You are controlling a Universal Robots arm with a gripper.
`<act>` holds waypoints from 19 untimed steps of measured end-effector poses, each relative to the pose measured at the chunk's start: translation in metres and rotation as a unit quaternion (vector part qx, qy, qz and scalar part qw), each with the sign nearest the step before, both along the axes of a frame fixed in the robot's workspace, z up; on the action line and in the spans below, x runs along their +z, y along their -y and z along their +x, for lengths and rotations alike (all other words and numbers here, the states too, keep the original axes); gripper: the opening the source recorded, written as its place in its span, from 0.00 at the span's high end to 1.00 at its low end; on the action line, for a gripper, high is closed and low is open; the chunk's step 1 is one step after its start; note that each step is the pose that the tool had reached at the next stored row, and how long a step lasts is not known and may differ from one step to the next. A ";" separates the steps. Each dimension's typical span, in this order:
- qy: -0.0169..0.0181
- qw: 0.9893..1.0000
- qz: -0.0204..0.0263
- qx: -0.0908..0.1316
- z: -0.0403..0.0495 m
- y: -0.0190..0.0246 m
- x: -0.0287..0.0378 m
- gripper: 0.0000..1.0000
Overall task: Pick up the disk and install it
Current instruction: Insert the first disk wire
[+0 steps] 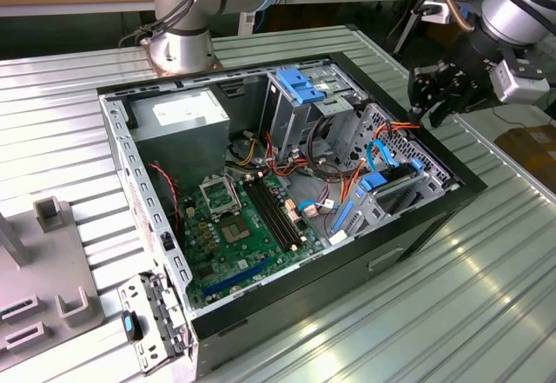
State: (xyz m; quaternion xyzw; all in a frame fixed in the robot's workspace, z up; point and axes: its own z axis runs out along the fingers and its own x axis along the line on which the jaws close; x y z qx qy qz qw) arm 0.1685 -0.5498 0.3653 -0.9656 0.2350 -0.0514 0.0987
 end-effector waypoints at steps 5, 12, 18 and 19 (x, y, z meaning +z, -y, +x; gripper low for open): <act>0.000 1.000 0.000 0.004 -0.0001 -0.0001 -0.0002 0.66; 0.000 1.000 -0.015 -0.007 0.0000 -0.0009 0.0000 0.73; 0.000 1.000 -0.015 -0.007 0.0000 -0.0009 0.0000 0.73; 0.000 1.000 -0.015 -0.007 0.0000 -0.0009 0.0000 0.73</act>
